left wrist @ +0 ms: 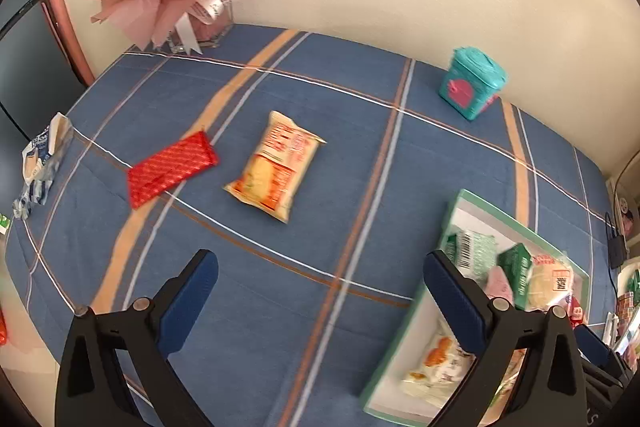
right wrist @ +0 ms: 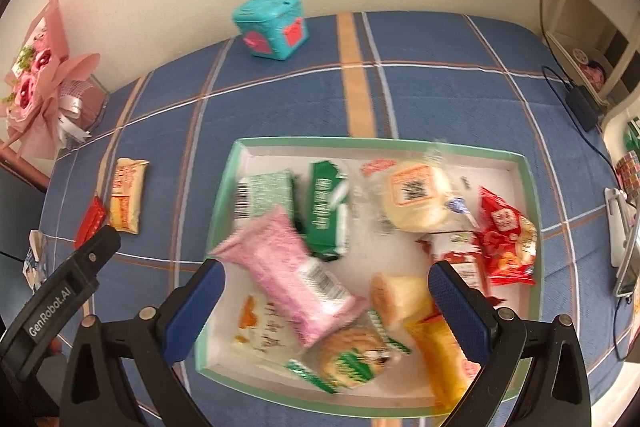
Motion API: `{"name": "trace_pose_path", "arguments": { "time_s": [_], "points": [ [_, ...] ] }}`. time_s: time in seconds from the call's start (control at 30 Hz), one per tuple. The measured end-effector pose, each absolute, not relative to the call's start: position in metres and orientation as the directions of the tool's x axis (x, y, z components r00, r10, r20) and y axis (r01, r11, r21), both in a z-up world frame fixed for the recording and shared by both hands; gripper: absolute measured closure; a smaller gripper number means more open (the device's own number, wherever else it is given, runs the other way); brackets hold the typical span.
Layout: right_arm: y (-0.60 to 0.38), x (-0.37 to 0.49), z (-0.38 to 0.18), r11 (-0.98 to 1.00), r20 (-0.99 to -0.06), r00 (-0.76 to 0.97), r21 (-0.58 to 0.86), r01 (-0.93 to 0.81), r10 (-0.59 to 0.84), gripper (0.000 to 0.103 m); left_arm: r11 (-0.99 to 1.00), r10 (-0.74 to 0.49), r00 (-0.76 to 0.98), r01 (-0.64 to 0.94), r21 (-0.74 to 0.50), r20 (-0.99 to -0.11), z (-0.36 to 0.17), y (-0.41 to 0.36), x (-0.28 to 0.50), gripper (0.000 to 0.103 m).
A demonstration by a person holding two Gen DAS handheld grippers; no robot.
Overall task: Organize snacks
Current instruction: 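Withdraw both tools from the tray toward the red bar and bread pack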
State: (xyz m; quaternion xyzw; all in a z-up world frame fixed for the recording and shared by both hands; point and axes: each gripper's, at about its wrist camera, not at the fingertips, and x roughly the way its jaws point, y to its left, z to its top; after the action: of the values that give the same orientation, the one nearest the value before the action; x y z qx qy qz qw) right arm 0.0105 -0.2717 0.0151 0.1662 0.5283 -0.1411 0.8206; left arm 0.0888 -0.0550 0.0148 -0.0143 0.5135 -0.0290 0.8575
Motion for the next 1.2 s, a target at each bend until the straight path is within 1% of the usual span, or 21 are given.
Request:
{"name": "trace_pose_path", "arguments": {
  "time_s": [0.13, 0.33, 0.7, 0.8, 1.0, 1.1, 1.2],
  "points": [
    [-0.248, 0.022, 0.017, 0.921, -0.908, 0.416, 0.125, 0.369, -0.043, 0.000, 0.999, -0.037, 0.467, -0.007, -0.046, -0.884, 0.013, -0.031, 0.096, 0.001],
    [-0.209, 0.037, 0.013, 0.941, -0.908, 0.417, 0.107, 0.322, -0.040, 0.000, 0.995, -0.035, 0.468, -0.065, -0.074, -0.883, 0.011, 0.004, 0.105, 0.001],
    [-0.140, 0.060, -0.006, 0.974, -0.915, 0.404, 0.084, 0.211, -0.008, 0.000, 0.991, -0.008, 0.514, -0.112, -0.077, -0.858, 0.012, 0.050, 0.118, 0.001],
    [-0.124, 0.067, -0.014, 0.979, -0.916, 0.402, 0.098, 0.179, 0.018, 0.000, 0.989, -0.002, 0.523, -0.125, -0.079, -0.852, 0.009, 0.062, 0.123, 0.001],
    [-0.103, 0.079, -0.024, 0.983, -0.914, 0.403, 0.118, 0.141, 0.052, 0.000, 0.973, -0.077, 0.479, -0.156, -0.171, -0.874, -0.007, 0.089, 0.134, 0.001],
    [-0.100, 0.084, -0.029, 0.981, -0.916, 0.396, 0.134, 0.137, 0.070, 0.000, 0.981, -0.085, 0.451, -0.118, -0.154, -0.889, -0.015, 0.094, 0.140, 0.001],
    [-0.100, 0.091, -0.035, 0.977, -0.918, 0.386, 0.159, 0.141, 0.094, 0.000, 0.991, -0.037, 0.400, -0.105, -0.086, -0.916, -0.028, 0.104, 0.156, 0.001]
  ]
}}
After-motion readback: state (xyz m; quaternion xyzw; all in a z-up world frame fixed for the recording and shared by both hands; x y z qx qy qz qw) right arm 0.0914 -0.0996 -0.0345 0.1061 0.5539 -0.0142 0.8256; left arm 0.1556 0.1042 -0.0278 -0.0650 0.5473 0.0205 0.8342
